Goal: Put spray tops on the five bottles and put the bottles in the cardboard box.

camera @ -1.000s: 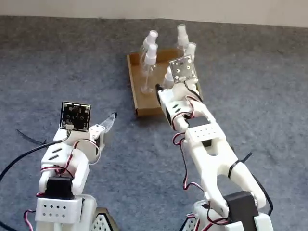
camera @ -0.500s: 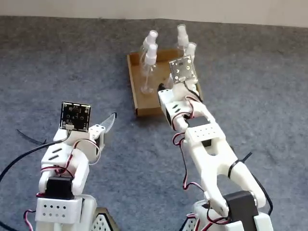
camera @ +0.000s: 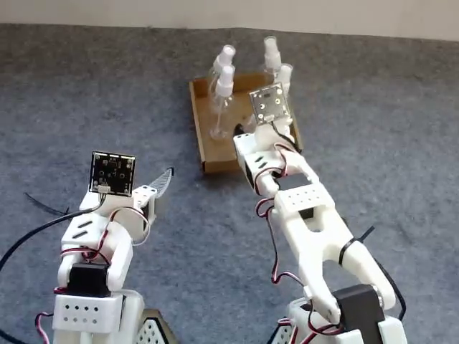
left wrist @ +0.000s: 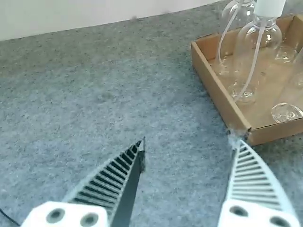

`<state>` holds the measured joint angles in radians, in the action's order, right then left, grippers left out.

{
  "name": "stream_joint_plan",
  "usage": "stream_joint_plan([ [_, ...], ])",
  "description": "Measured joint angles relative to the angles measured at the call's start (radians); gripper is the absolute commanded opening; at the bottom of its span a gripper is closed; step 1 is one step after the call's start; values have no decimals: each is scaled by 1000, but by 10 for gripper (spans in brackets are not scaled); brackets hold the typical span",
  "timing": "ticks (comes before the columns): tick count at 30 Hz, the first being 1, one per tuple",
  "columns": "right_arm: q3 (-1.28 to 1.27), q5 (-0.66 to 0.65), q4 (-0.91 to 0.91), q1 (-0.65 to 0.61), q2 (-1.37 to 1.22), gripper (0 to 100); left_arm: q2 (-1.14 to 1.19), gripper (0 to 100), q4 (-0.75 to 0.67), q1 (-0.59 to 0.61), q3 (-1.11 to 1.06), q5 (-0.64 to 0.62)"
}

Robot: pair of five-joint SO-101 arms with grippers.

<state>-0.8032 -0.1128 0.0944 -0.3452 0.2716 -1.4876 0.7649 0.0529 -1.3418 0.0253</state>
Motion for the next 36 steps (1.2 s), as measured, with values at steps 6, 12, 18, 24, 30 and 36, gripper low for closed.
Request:
stream_joint_plan([
  [6,68,0,110,0,0,289,0,263,0,0,0,0],
  [12,192,0,241,2,0,289,0,263,0,0,0,0],
  [18,281,0,327,2,0,289,0,263,0,0,0,0],
  [24,419,0,462,2,0,289,0,263,0,0,0,0],
  [30,568,0,675,2,0,213,0,263,0,0,0,0],
  [36,674,0,852,2,9,50,0,259,0,0,0,0],
])
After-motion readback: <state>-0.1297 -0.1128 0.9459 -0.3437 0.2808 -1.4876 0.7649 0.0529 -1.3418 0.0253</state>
